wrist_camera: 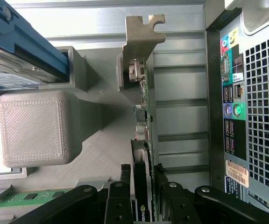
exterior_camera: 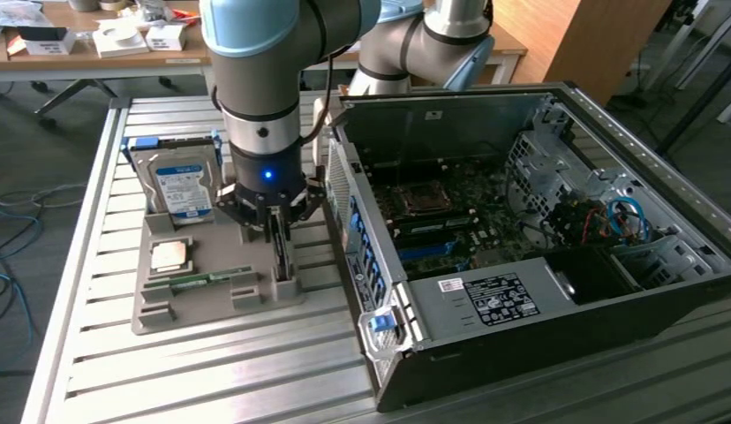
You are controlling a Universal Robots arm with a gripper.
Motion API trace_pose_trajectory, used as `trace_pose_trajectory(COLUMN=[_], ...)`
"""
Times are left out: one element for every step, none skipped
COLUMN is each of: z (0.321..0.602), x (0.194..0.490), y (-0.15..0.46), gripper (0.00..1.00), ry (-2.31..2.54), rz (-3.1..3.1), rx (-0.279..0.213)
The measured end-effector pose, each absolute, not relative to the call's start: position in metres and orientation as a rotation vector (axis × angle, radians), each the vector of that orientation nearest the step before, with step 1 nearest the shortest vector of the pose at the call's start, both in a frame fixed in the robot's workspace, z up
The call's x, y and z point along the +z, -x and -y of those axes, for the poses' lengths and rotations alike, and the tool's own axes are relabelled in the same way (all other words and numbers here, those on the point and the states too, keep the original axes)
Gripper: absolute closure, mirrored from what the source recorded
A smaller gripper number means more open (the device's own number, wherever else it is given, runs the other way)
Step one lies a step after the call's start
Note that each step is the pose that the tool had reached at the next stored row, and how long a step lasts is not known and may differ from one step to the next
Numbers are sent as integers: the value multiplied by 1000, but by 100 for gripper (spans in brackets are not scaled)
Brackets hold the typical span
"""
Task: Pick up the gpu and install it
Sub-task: 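Pick up the gpu and move the gpu toward the slot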
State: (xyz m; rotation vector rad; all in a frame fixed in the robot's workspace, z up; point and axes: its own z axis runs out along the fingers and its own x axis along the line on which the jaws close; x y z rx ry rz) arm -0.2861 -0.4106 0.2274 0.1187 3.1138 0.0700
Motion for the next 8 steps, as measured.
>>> trace_pose_trajectory(z=[411, 411, 411, 411, 411, 411, 411, 411], x=[227, 227, 227, 227, 227, 227, 227, 227], y=[286, 286, 286, 286, 286, 286, 286, 286], gripper=[67, 67, 67, 68, 68, 73, 73, 73], ry=[-119, -119, -119, -119, -118, -119, -119, -119], rz=[-3114, -3114, -3114, -3114, -3114, -3114, -3114, -3114], rx=[70, 70, 70, 70, 70, 70, 70, 70])
